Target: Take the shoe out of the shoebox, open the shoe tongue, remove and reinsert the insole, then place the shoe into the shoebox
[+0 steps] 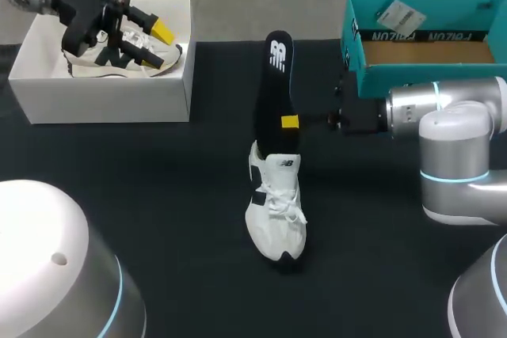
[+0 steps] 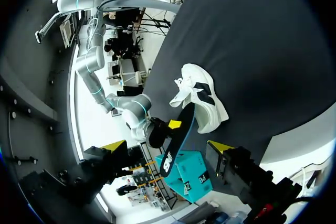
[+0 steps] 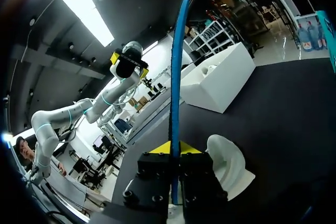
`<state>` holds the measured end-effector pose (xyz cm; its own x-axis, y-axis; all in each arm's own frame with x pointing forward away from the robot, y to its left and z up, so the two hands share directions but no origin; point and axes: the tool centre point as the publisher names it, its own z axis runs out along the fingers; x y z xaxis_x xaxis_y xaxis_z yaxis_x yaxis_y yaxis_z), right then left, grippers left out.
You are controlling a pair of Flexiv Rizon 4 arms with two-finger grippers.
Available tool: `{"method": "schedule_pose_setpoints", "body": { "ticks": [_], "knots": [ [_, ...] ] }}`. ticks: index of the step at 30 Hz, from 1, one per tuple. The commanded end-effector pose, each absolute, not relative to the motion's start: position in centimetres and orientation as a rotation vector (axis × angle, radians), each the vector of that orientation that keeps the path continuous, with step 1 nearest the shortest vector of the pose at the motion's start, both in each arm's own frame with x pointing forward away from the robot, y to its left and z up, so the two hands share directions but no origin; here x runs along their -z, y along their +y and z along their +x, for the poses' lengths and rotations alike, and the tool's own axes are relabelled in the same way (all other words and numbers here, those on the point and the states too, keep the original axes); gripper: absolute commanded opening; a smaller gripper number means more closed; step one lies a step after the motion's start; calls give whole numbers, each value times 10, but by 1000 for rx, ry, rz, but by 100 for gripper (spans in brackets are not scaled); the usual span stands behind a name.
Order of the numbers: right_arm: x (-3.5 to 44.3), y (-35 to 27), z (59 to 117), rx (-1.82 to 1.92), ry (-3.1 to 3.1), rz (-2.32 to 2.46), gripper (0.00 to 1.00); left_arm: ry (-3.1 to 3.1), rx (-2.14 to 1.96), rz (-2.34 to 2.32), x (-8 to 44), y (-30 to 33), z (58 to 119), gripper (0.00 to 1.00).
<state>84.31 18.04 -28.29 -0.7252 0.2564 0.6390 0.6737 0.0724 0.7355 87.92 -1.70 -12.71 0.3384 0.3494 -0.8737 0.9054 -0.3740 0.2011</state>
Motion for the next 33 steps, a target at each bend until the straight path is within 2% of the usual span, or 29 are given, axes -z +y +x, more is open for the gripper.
{"method": "schedule_pose_setpoints", "body": {
  "ticks": [1,12,33],
  "knots": [
    [271,180,846,1707,-2043,-921,0,1101,989,1894,127,-17,879,100],
    [258,185,880,1759,-2095,-813,0,1101,989,1894,127,-17,879,100],
    [266,191,888,1779,-2111,-741,0,1101,989,1894,127,-17,879,100]
  ]
}}
